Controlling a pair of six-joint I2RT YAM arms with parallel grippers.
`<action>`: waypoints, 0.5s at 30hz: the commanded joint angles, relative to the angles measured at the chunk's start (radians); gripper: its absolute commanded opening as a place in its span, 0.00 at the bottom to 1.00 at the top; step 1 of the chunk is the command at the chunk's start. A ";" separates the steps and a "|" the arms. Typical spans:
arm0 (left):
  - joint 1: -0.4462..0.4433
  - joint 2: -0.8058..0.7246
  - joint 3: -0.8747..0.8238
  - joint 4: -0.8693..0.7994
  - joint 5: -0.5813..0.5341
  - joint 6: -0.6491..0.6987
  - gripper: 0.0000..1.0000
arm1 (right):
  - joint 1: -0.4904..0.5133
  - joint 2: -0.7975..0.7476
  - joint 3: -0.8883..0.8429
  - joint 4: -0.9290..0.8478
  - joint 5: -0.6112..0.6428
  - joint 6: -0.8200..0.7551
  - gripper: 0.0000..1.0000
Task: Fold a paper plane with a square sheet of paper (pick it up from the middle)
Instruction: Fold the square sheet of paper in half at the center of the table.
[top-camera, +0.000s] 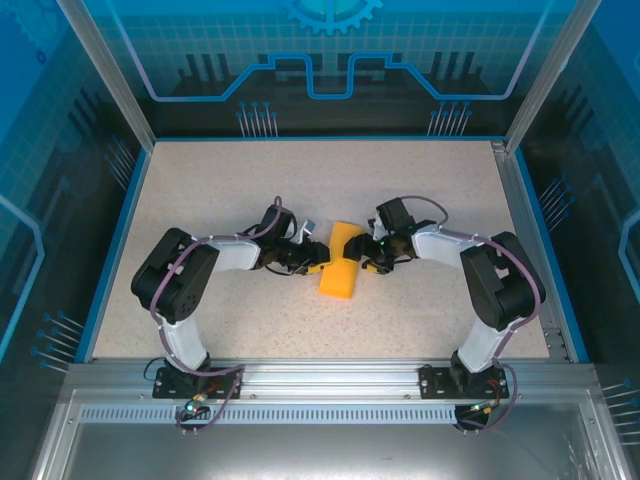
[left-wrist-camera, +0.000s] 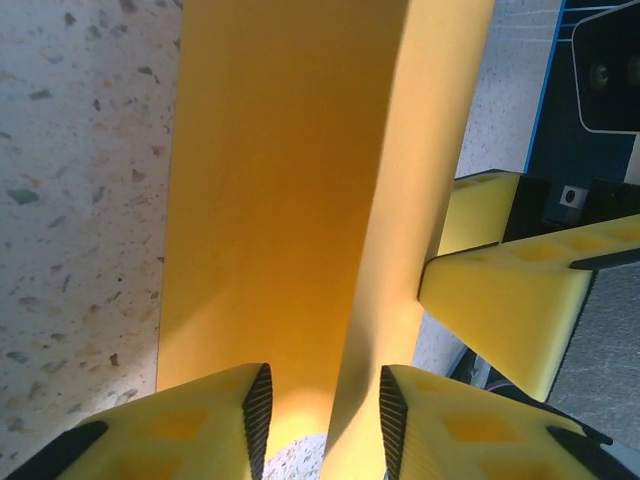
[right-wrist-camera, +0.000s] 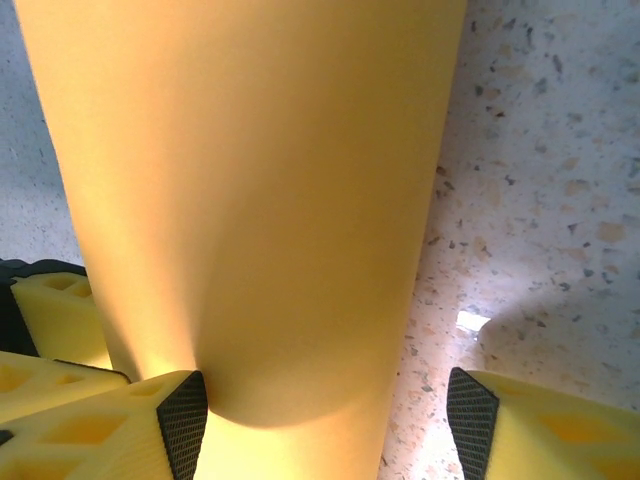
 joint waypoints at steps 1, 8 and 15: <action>-0.005 0.019 0.019 0.016 0.039 0.006 0.34 | -0.019 -0.029 -0.016 0.005 -0.021 0.007 0.68; -0.006 0.006 0.022 0.013 0.031 0.012 0.22 | -0.022 -0.064 -0.045 0.012 -0.021 0.007 0.69; -0.006 0.005 0.024 0.005 0.017 0.014 0.17 | -0.018 -0.104 -0.129 0.069 -0.038 0.024 0.67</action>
